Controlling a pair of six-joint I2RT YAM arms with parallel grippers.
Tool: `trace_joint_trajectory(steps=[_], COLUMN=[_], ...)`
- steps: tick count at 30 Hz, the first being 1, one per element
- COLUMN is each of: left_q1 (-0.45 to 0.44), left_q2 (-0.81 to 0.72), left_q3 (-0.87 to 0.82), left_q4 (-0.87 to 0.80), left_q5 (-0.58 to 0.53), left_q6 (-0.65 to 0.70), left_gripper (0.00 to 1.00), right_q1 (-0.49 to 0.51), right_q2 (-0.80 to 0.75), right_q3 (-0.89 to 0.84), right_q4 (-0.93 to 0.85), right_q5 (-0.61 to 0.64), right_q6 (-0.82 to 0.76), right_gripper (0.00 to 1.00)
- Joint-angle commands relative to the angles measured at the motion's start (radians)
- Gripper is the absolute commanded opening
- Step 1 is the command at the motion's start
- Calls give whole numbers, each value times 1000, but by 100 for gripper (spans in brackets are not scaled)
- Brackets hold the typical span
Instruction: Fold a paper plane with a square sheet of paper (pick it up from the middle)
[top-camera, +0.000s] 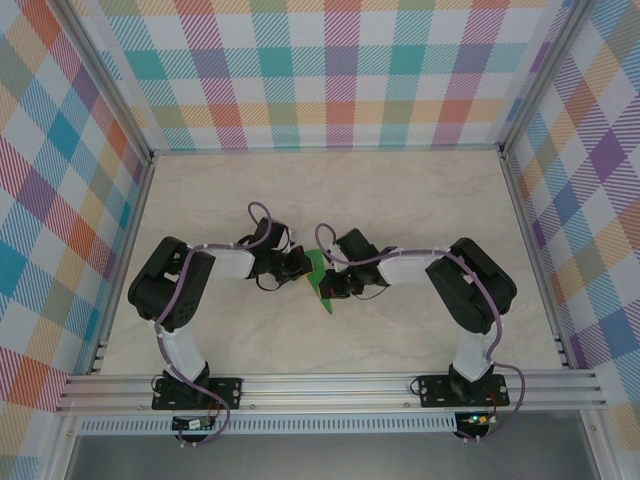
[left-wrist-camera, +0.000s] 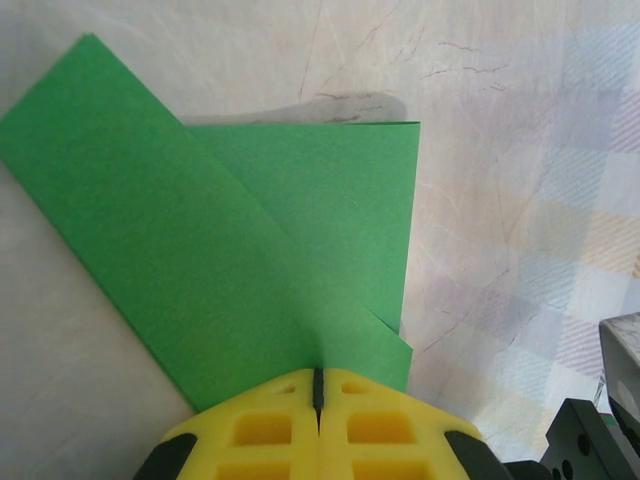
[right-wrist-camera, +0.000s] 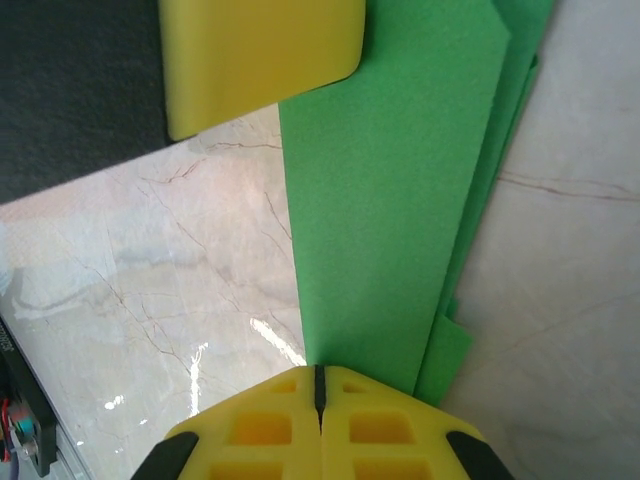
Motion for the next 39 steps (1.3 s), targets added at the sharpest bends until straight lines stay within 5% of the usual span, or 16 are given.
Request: trace_joint_trajectory(steps=[1, 16, 27, 39], left_q1=[0, 0, 1, 1], left_q2=[77, 95, 97, 103], left_q3=[-44, -52, -60, -61], left_q4=[-131, -98, -92, -117], left_q5=[-212, -191, -190, -220], left_q6=[-22, -39, -41, -48], left_gripper=[4, 4, 4, 4], right_q1=[27, 38, 40, 27], right_q2=[-12, -164, -6, -68], right_q3=[-80, -69, 47, -213], right_q4=[-106, -93, -56, 112], right_q5=[-46, 12, 49, 1], right_q6=[-49, -23, 25, 30], right_gripper=[4, 6, 5, 2])
